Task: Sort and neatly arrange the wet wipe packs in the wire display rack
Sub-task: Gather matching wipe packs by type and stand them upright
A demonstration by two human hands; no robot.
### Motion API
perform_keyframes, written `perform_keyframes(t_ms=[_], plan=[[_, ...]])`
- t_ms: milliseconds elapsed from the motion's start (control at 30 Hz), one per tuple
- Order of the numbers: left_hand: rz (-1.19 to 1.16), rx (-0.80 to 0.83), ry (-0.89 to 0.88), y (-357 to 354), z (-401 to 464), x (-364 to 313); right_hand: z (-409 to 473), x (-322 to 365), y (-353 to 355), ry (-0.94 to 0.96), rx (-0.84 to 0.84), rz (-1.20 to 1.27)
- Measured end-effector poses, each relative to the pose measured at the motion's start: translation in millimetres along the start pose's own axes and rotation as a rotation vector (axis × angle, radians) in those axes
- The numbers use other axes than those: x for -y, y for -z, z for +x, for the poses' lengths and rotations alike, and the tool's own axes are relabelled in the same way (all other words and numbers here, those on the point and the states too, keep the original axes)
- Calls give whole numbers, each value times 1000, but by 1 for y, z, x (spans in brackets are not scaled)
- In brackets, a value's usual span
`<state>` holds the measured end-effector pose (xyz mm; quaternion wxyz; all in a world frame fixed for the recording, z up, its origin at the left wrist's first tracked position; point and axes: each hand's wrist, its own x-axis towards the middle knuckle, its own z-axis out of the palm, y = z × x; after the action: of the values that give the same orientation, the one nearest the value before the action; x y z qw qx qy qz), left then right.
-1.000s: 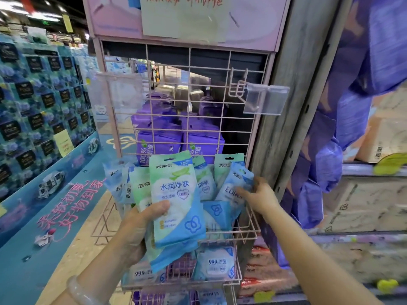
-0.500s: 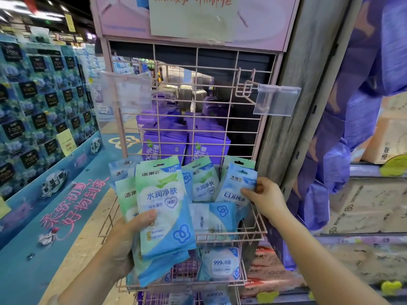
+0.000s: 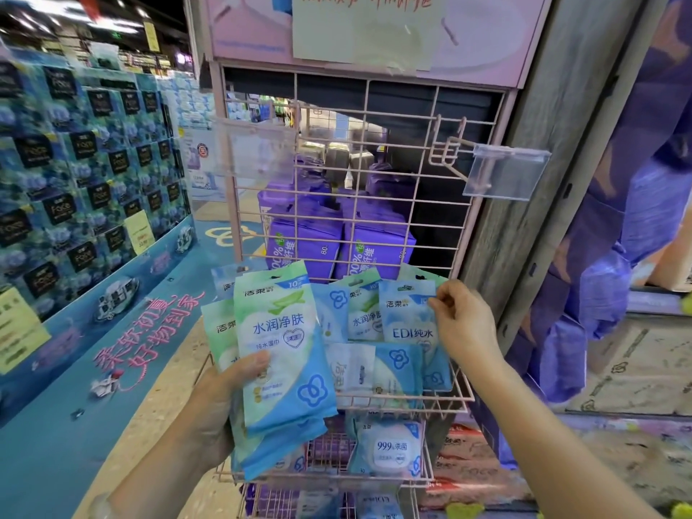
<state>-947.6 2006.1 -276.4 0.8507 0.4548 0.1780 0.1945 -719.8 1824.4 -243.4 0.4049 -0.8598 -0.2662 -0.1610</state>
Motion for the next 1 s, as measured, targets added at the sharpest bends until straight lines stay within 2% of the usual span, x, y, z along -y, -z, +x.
perform_keyframes(t_ms=[100, 167, 367, 433, 533, 700, 733, 800, 867, 933, 1000], plan=[[0, -19, 7, 1, -1, 0, 0, 8, 4, 111, -52, 109], [-1, -22, 6, 1, 0, -1, 4, 11, 7, 116, -39, 198], [-13, -9, 16, 2, 0, 0, 14, 8, -4, -178, 41, 524], [-18, -11, 20, 2, 0, 0, 12, 9, -12, -239, 124, 495], [-25, -7, 23, 2, 1, 1, 3, 13, -28, -275, 346, 410], [-30, 4, 37, -1, 1, 1, -8, 6, -14, -322, 539, 596], [-33, 6, 40, -2, 1, 1, -11, 2, -8, -296, 522, 502], [-38, -1, 42, -3, 1, 1, -19, -8, 0, -223, 495, 157], [-41, 1, 39, -4, 0, 1, -28, -13, 0, -178, 632, -84], [-42, 3, 38, -4, -1, 1, -34, -13, -2, -146, 745, -188], [-46, 6, 33, -4, -2, 0, -33, -9, -2, -127, 693, -129]])
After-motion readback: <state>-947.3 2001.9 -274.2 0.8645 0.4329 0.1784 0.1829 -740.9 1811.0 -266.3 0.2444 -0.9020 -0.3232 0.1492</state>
